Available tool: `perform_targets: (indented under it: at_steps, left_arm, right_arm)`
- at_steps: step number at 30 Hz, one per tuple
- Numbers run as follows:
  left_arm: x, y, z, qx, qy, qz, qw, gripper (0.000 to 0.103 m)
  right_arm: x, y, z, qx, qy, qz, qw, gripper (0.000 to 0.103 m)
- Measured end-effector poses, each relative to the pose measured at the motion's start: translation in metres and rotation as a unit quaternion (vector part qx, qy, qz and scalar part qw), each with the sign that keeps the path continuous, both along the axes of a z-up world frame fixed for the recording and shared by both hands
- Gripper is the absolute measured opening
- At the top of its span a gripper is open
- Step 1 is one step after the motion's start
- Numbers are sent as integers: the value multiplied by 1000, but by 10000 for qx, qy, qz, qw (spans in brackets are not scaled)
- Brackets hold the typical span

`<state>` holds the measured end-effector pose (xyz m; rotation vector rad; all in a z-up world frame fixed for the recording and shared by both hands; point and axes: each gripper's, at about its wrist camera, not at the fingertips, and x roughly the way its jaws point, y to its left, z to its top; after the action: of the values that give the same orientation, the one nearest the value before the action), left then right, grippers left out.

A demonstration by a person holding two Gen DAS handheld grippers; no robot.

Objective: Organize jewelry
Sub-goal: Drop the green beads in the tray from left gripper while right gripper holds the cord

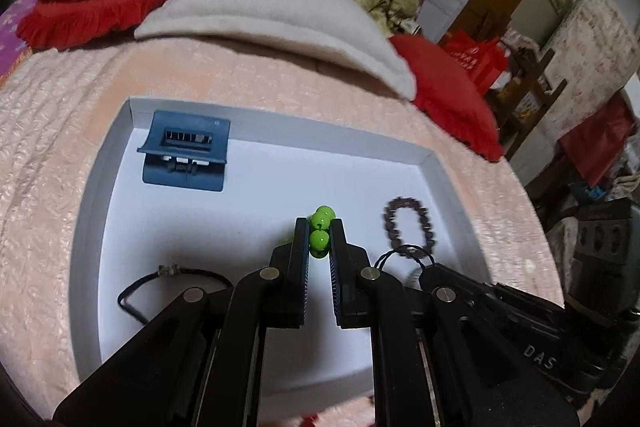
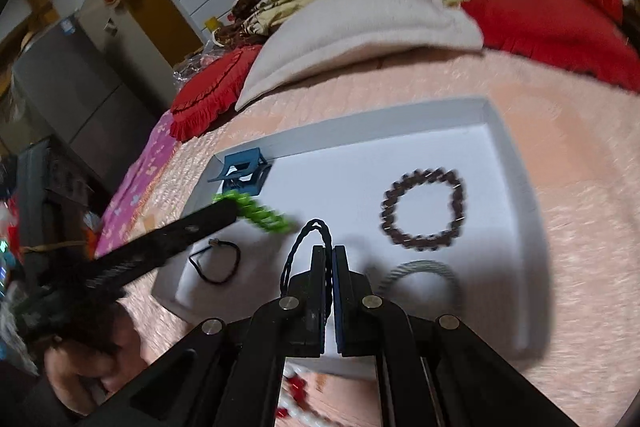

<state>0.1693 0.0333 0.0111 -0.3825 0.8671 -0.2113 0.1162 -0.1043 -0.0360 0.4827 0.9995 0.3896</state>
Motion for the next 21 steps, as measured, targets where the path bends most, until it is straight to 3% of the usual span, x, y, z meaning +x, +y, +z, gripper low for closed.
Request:
perform_targets:
  at_steps: [8, 10, 12, 14, 21]
  left_arm:
    - [8, 4, -19, 530, 321, 253, 9978, 10]
    - [6, 4, -20, 561, 302, 238, 9977, 18]
    - [4, 7, -17, 548, 277, 243, 9978, 40]
    - [0, 10, -14, 524, 200, 265, 9981, 48]
    - [-24, 32, 17, 524, -129, 389, 9978, 48]
  right_arm:
    - [13, 12, -25, -293, 390, -41, 9988, 3]
    - [13, 11, -25, -270, 408, -60, 9988, 3]
    - [12, 10, -22, -253, 375, -70, 9990, 4]
    - [9, 7, -18, -207, 330, -59, 9992, 6]
    - [-3, -4, 1, -359, -6, -173, 9992, 11]
